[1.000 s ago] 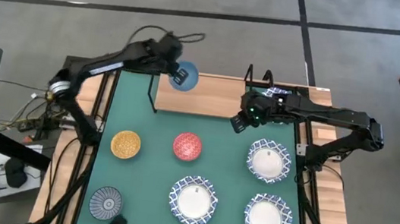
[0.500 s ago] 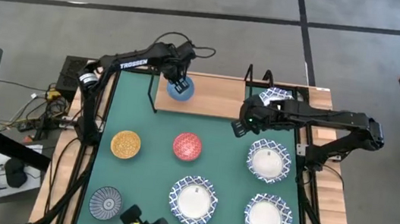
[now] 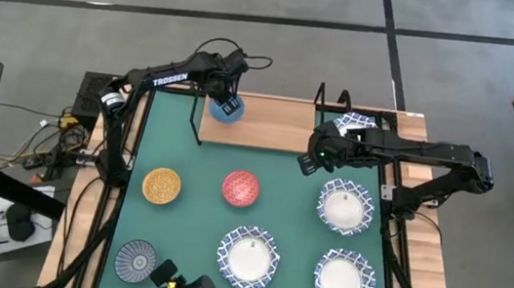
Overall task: Place and stack bowls onto a shelf
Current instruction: Put the light blue patterned bowl on the shelf, then stack the red patterned bowl on top of the light blue bowl on the shelf
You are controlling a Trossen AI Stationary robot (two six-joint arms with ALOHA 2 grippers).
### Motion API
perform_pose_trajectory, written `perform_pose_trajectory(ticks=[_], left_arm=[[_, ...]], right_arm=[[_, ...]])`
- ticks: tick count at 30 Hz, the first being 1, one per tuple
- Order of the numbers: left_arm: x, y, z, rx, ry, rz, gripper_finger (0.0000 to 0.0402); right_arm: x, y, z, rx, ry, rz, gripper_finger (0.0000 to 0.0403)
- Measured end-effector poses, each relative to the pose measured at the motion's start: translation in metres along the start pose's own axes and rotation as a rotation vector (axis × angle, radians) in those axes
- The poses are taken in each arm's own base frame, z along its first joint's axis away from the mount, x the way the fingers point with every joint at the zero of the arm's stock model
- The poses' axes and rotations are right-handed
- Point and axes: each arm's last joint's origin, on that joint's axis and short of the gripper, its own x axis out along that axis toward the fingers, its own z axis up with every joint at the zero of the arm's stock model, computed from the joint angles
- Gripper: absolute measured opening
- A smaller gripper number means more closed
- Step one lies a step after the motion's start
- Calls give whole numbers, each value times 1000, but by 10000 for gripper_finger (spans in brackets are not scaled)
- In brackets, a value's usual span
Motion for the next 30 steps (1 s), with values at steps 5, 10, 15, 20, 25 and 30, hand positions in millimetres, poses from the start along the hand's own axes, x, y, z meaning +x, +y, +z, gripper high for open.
perform_pose_trajectory(ticks=[5, 10, 15, 20, 25, 30], left_arm=[[-1, -3, -1, 10, 8, -6, 150], [-13, -4, -2, 18, 10, 1, 175], [-40, 4, -1, -19, -41, 8, 180], [-79, 7, -7, -29, -138, -11, 181], [-126, -4, -24, 5, -261, -84, 181], [-163, -21, -48, 60, -398, -174, 181]], right_arm=[[0, 0, 0, 7, -8, -1, 162], [0, 1, 1, 12, -16, 8, 162], [0, 4, 3, 26, -36, 31, 162], [0, 5, 5, 37, -54, 51, 162], [0, 8, 8, 51, -75, 76, 162], [8, 19, 11, 83, -89, 152, 162]])
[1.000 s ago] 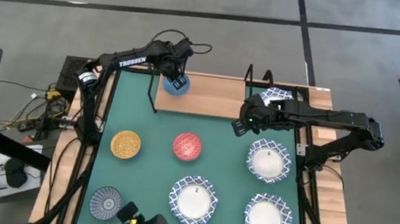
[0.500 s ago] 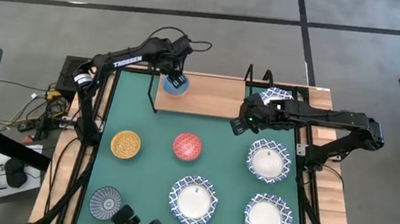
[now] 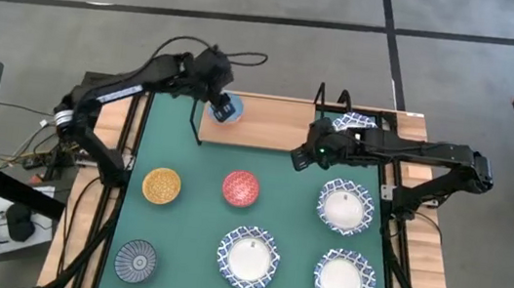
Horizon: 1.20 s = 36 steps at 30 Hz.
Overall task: Place and stack bowls onto a shelf
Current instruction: Stack the red patterned bowl on top of the light blue bowl on the shelf
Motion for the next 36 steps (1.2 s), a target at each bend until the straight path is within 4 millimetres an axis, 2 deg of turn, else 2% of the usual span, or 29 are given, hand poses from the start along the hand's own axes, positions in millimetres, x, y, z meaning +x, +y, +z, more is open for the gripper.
perform_pose_trajectory(ticks=[5, 8, 14, 18, 23, 31, 33, 36], left_arm=[[-26, -15, -17, 32, -80, -61, 181], [-32, -21, -34, 73, -80, -121, 181], [-25, -29, -70, 91, -54, -240, 181], [-18, -33, -84, 87, -29, -271, 181], [-13, -38, -93, 132, 1, -277, 181], [-11, -46, -103, 223, 30, -285, 181], [-12, -47, -103, 243, 28, -270, 181], [-12, -47, -103, 258, 16, -242, 181]], right_arm=[[37, 17, -7, -21, 70, 42, 162], [67, 26, -15, -34, 143, 56, 162], [111, 40, -28, -15, 213, 105, 162], [134, 45, -35, 18, 249, 133, 162], [155, 57, -42, 38, 249, 214, 162], [183, 55, -64, 126, 322, 133, 159], [182, 56, -66, 131, 333, 130, 148], [182, 57, -66, 131, 331, 133, 112]])
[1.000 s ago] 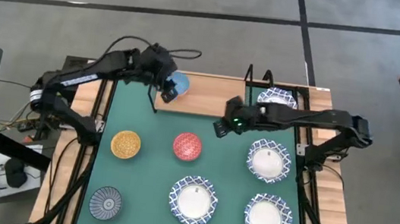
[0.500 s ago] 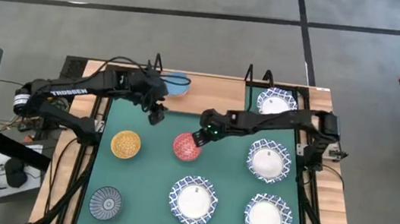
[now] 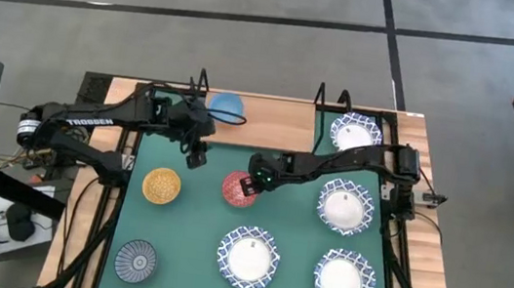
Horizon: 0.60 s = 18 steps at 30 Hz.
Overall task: Place and stack bowls onto a shelf
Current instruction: Stack the red patterned bowl on top of the light blue bowl on the shelf
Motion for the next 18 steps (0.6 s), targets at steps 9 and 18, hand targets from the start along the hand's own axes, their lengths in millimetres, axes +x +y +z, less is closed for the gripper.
perform_pose_trajectory(ticks=[9, 18], left_arm=[[0, 1, 5, -70, -57, 17, 181], [0, 1, 9, -16, -92, 19, 180]], right_arm=[[-4, 5, 5, -30, -21, 2, 38], [-44, 40, 27, -138, -222, -155, 40]])
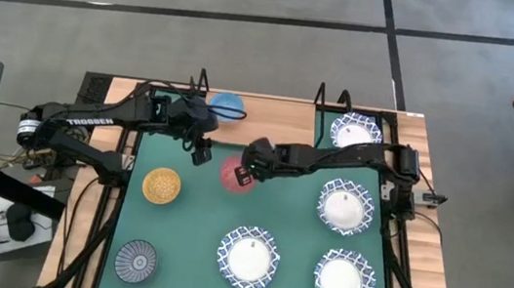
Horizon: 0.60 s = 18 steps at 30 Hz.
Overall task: Place and stack bowls onto a shelf
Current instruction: Stack the red patterned bowl on top of the light blue bowl on the shelf
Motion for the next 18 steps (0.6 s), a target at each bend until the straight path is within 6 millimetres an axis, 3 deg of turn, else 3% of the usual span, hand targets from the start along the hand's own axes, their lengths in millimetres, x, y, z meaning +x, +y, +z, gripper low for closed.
perform_pose_trajectory(ticks=[9, 18], left_arm=[[-1, -1, 11, 16, -111, -35, 180], [-5, 0, 19, -23, -171, -64, 180]], right_arm=[[-57, 31, 26, -248, -256, -139, 41], [-73, 28, 29, -334, -316, -315, 42]])
